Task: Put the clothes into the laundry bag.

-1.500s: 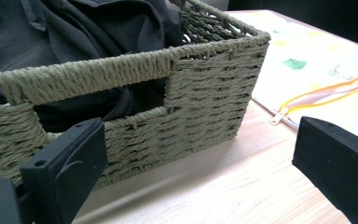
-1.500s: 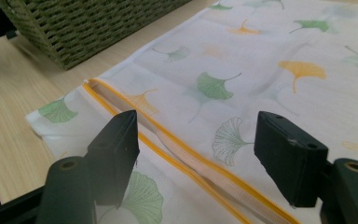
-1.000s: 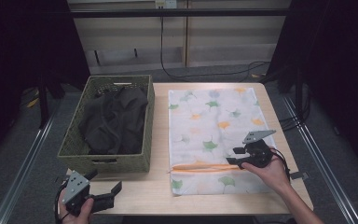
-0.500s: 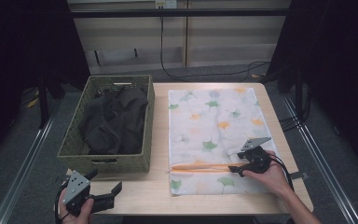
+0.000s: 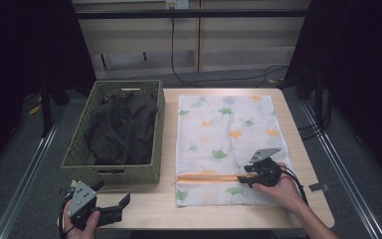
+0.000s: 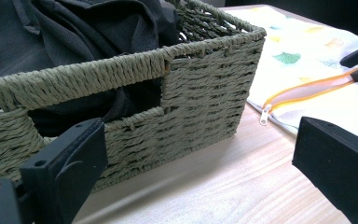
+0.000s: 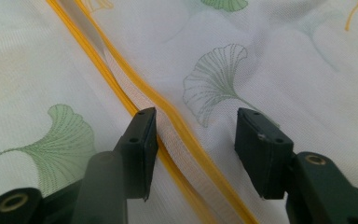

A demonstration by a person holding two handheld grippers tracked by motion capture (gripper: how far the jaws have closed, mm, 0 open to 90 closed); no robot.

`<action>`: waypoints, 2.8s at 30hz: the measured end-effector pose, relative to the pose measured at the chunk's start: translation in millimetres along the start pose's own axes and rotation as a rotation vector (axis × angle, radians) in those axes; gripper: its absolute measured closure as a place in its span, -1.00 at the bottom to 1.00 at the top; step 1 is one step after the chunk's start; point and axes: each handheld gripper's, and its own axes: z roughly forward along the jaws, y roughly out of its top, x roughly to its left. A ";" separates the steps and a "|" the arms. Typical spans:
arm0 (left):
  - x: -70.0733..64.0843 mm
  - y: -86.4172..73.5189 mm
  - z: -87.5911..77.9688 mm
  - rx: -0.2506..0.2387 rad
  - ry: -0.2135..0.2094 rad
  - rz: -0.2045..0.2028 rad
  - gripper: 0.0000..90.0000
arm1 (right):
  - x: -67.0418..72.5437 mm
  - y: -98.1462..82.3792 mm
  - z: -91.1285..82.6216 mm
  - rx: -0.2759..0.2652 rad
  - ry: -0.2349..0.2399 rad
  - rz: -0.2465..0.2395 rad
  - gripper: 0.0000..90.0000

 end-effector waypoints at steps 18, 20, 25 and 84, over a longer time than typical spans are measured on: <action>0.9 0.3 -1.5 -0.001 0.008 0.009 -0.95 | -6.3 4.4 -3.9 -0.054 0.054 0.075 0.94; 1.0 0.3 -1.4 -0.001 0.005 0.006 -0.95 | -6.1 4.9 -5.3 -0.060 0.051 0.073 0.96; 1.4 0.3 -1.1 -0.010 -0.007 -0.001 -0.95 | -4.7 9.1 -9.5 -0.098 0.058 0.085 0.98; 11.3 35.6 -0.9 -0.013 0.001 -0.030 -0.93 | -20.9 80.3 -61.2 -0.530 -0.040 0.142 0.98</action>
